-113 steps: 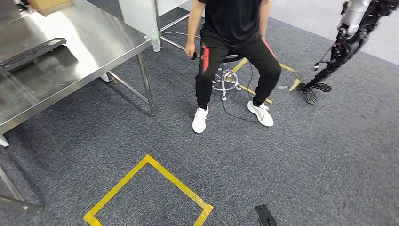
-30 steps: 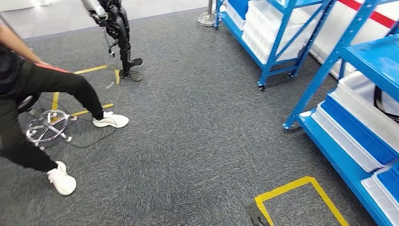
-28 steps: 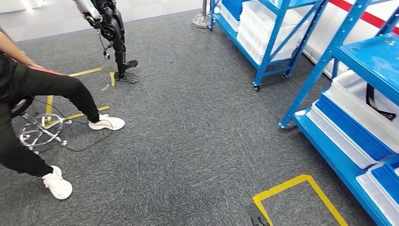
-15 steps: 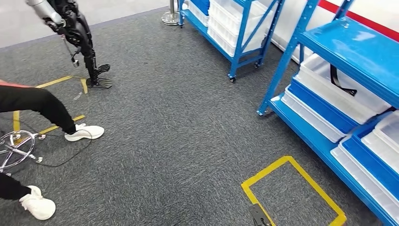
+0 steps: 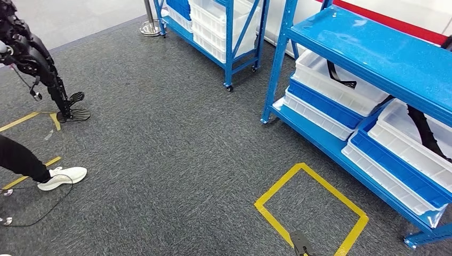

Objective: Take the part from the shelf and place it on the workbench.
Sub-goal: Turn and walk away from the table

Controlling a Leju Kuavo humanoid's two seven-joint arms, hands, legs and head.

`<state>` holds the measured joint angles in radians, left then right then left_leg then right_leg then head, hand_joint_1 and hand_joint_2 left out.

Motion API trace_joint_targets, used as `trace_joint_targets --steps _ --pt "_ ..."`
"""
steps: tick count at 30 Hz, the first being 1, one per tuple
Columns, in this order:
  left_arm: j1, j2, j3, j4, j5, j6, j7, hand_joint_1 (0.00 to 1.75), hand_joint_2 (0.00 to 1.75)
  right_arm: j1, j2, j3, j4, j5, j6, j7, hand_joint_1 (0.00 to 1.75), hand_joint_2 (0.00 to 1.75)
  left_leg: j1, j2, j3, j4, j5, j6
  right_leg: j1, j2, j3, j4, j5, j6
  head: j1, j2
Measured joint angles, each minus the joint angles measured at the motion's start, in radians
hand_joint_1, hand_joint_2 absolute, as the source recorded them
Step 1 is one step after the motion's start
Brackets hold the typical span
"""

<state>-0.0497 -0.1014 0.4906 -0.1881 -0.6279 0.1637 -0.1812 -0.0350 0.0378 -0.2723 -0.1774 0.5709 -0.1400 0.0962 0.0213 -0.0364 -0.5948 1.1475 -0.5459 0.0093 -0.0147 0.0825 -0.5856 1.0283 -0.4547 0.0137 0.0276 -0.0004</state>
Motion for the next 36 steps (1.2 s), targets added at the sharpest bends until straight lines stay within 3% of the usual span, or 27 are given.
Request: trace_joint_targets --steps 1,3,5,7,9,11,12,13,15,16,18,20,22,24,26,27,29,34,36 --pt "0.0 0.001 -0.001 0.0 0.0 0.0 0.0 0.0 0.0 -0.001 0.0 -0.002 0.0 0.001 0.0 -0.002 0.0 0.0 0.001 -0.018 0.023 -0.054 0.023 0.001 0.003 0.012 -0.001 0.001 0.0 0.003 0.0 0.0" --pt "-0.001 0.003 -0.001 0.0 0.0 0.0 0.0 0.0 0.0 -0.001 -0.001 -0.005 0.0 0.001 0.0 -0.004 0.0 0.0 -0.001 -0.035 0.041 -0.1 0.034 0.003 0.005 0.033 -0.008 0.001 0.004 0.013 0.001 0.0" --pt "-0.003 0.002 -0.001 0.0 0.0 0.0 0.0 0.0 0.0 0.004 -0.002 -0.008 0.0 0.001 0.0 -0.004 0.0 0.0 -0.005 -0.014 0.042 -0.109 0.041 0.014 0.002 0.043 -0.018 0.0 0.009 0.026 0.001 0.0" --pt "-0.005 0.003 -0.001 0.0 0.0 0.0 -0.001 0.0 0.0 0.007 -0.002 -0.009 0.0 0.0 0.0 -0.004 0.0 0.0 -0.005 0.009 0.046 -0.121 0.05 0.029 0.004 0.001 -0.042 0.034 -0.007 0.029 0.003 0.0" --pt "-0.004 0.005 -0.001 0.0 0.0 -0.001 -0.003 0.0 0.0 0.004 -0.002 -0.009 0.0 0.0 0.0 -0.004 0.0 0.0 -0.007 0.036 0.046 -0.126 0.053 0.036 0.004 -0.054 -0.096 0.142 -0.055 0.023 0.005 0.0" --pt "-0.003 0.007 -0.001 0.0 -0.001 -0.003 -0.003 0.0 0.0 0.002 -0.002 -0.01 0.0 -0.002 0.0 -0.002 0.0 0.0 -0.01 0.064 0.045 -0.126 0.052 0.037 0.001 -0.068 -0.15 0.254 -0.093 0.024 0.006 0.0" --pt "-0.003 0.007 -0.001 0.0 -0.001 -0.005 -0.003 0.0 0.0 0.003 -0.002 -0.01 0.0 -0.002 0.0 -0.001 0.0 0.0 -0.01 0.078 0.045 -0.126 0.051 0.037 -0.002 -0.071 -0.155 0.267 -0.092 0.031 0.006 0.0" --pt "-0.003 0.006 -0.001 0.0 -0.001 -0.007 -0.003 0.0 0.0 0.004 -0.003 -0.01 0.0 -0.001 0.0 0.001 0.0 0.0 -0.009 0.09 0.046 -0.125 0.049 0.035 -0.005 -0.076 -0.14 0.241 -0.078 0.041 0.006 0.0" --pt "-0.003 0.007 -0.001 0.0 -0.001 -0.009 -0.003 0.0 0.0 0.004 -0.004 -0.011 0.0 0.002 0.0 0.004 0.0 0.0 -0.01 0.112 0.051 -0.124 0.044 0.027 -0.012 -0.111 -0.068 0.109 -0.033 0.059 0.006 0.0" --pt "-0.003 0.008 -0.001 0.0 -0.001 -0.01 -0.003 0.0 0.0 0.002 -0.004 -0.011 0.0 0.003 0.0 0.004 0.0 0.0 -0.012 0.122 0.055 -0.123 0.04 0.021 -0.011 -0.133 -0.036 0.051 -0.016 0.062 0.006 0.0" --pt "-0.003 0.01 0.0 0.0 0.001 -0.009 -0.004 0.0 0.0 0.0 -0.004 -0.011 0.0 0.007 0.001 0.004 0.0 0.0 -0.019 0.139 0.062 -0.124 0.034 0.008 -0.007 -0.155 -0.009 0.005 -0.006 0.052 0.005 0.0" --pt "-0.003 0.01 0.0 0.0 0.004 -0.008 -0.005 0.0 0.0 0.001 -0.007 -0.011 0.0 0.013 0.003 0.003 0.0 0.0 -0.016 0.151 0.07 -0.128 0.03 -0.002 -0.007 -0.133 -0.009 0.004 -0.003 0.037 0.003 0.0" --pt "-0.005 0.01 0.0 -0.001 0.005 -0.008 -0.008 0.0 0.0 0.002 -0.008 -0.011 0.0 0.017 0.004 0.002 0.0 0.0 -0.008 0.116 0.064 -0.102 0.007 -0.011 -0.014 -0.111 -0.009 0.001 -0.001 0.022 0.001 0.0" --pt "-0.003 0.009 0.0 0.0 0.003 -0.008 -0.011 0.0 0.0 -0.002 -0.01 -0.011 0.0 0.018 0.005 0.002 0.0 0.0 -0.004 0.058 0.016 0.002 -0.053 -0.014 -0.015 -0.088 -0.008 0.0 0.001 0.005 -0.001 0.0" --pt "0.002 0.008 0.0 0.0 0.001 -0.008 -0.011 0.0 0.0 -0.005 -0.011 -0.011 0.0 0.017 0.005 0.003 0.0 0.0 -0.004 0.038 -0.05 0.13 -0.105 -0.013 -0.009 -0.062 -0.009 0.0 0.001 -0.004 -0.002 0.0" --pt "0.003 0.008 0.0 0.001 0.0 -0.008 -0.011 0.0 0.0 -0.004 -0.012 -0.012 0.0 0.016 0.005 0.003 0.0 0.0 -0.004 0.035 -0.069 0.159 -0.105 -0.011 -0.006 -0.047 -0.008 0.0 0.002 -0.005 -0.002 0.0" --pt "0.004 0.008 0.0 0.001 0.0 -0.008 -0.011 0.0 0.0 -0.002 -0.012 -0.012 0.0 0.015 0.005 0.003 0.0 0.0 -0.004 0.033 -0.074 0.153 -0.078 -0.007 -0.003 -0.027 -0.007 0.001 0.002 -0.006 -0.002 0.0" --pt "0.003 0.008 0.0 0.001 0.0 -0.008 -0.011 0.0 0.0 -0.001 -0.012 -0.013 0.0 0.015 0.005 0.003 0.0 0.0 -0.004 0.032 -0.065 0.131 -0.06 -0.006 -0.003 -0.021 -0.006 0.001 0.002 -0.006 -0.002 0.0" --pt "0.003 0.008 0.0 0.001 0.0 -0.008 -0.011 0.0 0.0 -0.001 -0.012 -0.013 0.0 0.015 0.005 0.003 0.0 0.0 -0.003 0.011 -0.022 0.039 -0.01 -0.001 -0.003 -0.005 -0.004 0.001 0.002 -0.005 -0.002 0.0"
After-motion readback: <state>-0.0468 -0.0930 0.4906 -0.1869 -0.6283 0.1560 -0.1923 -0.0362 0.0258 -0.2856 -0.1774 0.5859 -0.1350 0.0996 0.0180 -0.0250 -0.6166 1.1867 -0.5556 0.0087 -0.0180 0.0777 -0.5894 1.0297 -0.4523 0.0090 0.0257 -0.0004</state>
